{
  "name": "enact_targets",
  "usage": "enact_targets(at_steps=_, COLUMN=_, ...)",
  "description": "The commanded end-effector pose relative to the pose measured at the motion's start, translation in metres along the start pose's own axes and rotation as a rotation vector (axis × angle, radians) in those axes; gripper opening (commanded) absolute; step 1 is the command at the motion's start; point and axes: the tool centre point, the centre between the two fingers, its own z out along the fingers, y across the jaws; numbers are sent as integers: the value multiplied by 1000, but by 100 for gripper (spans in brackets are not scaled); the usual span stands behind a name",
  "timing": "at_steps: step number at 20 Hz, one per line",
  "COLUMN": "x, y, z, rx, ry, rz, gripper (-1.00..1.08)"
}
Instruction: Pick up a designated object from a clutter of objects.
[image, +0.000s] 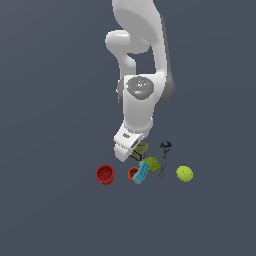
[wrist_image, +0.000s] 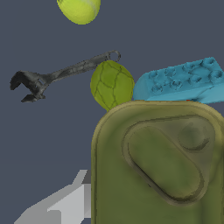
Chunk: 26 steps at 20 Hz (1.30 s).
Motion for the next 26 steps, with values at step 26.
enact_targets(at_steps=26, x=146, y=-66, z=-243, rx=-3, ry=3, rz=0, gripper=-100)
